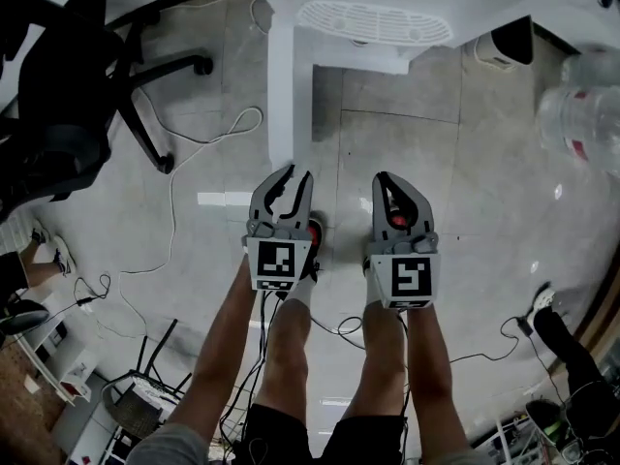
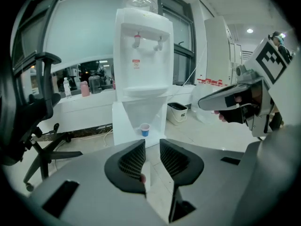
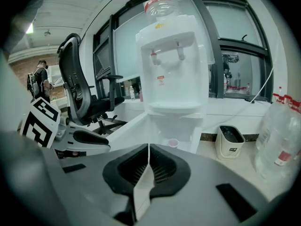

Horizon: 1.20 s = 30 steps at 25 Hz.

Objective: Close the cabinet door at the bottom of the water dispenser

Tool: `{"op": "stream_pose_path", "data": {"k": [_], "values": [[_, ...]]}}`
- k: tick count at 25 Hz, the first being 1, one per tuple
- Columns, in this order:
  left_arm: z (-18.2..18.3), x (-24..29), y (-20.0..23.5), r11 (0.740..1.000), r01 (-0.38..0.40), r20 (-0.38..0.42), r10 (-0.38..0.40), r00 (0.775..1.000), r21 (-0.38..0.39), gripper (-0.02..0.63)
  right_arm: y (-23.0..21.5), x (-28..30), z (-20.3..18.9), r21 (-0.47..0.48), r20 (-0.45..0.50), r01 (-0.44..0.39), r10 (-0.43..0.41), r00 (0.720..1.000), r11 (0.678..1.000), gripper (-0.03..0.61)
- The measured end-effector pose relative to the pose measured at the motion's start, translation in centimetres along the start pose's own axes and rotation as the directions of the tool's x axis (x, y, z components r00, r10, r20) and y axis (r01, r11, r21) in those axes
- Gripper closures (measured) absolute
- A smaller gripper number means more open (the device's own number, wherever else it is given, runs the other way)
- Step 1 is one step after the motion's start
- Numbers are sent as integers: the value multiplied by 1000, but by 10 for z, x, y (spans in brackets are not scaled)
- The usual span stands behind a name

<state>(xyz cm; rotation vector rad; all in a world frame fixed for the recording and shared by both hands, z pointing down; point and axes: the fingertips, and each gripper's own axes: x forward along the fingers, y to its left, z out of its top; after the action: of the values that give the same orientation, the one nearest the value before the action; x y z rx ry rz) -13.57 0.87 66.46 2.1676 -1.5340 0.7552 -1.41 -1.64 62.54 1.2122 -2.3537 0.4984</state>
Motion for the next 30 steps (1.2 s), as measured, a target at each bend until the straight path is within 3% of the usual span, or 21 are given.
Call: {"op": "stream_pose_path", "data": {"k": [12, 17, 30], "values": [[15, 22, -20, 999, 5, 14, -5, 1000, 32, 499, -36, -11, -15, 52, -7, 42, -42, 999, 998, 554], [19, 29, -37, 997, 47, 11, -48, 999, 63, 499, -50, -13, -16, 74, -5, 63, -63, 998, 995, 554], [38, 49, -79, 990, 132, 19, -133, 991, 43, 499, -83, -24, -24, 113, -11, 103, -103, 995, 988, 554]]}}
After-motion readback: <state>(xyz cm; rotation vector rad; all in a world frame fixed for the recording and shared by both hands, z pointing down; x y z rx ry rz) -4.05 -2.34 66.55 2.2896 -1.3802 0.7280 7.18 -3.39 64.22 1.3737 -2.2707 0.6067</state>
